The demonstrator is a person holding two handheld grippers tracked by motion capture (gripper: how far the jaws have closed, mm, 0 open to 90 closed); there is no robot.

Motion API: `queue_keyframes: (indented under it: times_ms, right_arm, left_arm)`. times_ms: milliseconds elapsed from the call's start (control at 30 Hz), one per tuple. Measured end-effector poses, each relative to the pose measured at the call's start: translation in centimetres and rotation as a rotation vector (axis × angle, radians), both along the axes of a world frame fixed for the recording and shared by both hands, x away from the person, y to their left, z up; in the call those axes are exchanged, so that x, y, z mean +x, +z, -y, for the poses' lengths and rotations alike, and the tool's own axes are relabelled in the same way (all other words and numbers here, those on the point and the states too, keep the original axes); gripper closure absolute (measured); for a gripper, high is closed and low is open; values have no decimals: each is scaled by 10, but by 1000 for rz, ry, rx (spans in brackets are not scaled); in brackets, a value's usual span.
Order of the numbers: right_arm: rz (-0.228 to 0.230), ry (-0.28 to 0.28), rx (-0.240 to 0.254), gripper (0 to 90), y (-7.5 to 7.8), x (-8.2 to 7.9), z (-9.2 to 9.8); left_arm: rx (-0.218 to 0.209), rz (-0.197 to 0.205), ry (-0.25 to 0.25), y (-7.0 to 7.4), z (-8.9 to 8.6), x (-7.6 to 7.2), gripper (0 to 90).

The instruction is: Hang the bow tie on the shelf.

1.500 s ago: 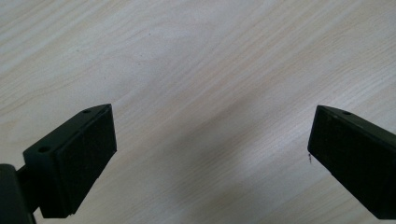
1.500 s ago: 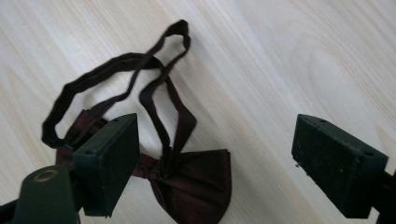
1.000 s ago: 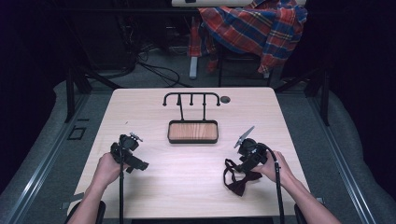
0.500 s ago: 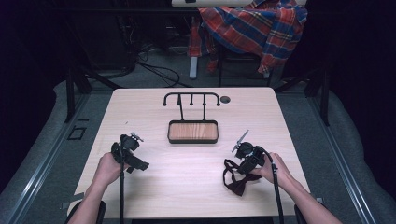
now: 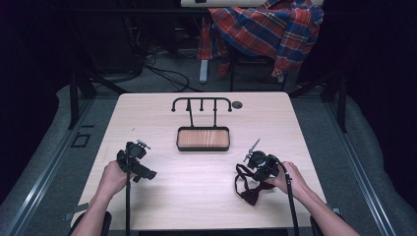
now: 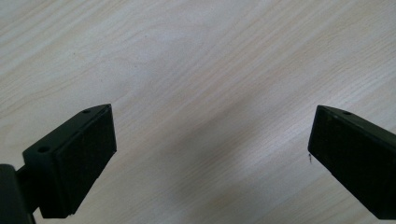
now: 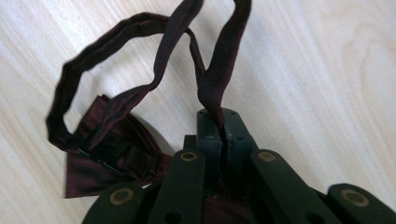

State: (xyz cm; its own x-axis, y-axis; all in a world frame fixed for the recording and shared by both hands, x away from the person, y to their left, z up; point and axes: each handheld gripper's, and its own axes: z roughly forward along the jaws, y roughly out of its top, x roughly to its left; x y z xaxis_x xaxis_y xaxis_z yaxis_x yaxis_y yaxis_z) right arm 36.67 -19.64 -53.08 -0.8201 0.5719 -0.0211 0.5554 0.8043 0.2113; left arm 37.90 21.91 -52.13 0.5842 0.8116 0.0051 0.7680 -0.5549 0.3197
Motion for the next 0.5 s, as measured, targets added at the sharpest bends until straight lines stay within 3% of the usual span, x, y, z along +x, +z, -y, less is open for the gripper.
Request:
queue_keyframes:
  times_ms: [433, 500]
  right_arm:
    - [112, -12, 38, 880, 24, -9, 0]
    - [134, -17, 62, 881, 29, -11, -1]
  left_arm:
    - [2, -1, -2, 0, 0, 0, 11]
    - [1, 2, -1, 0, 0, 0, 12]
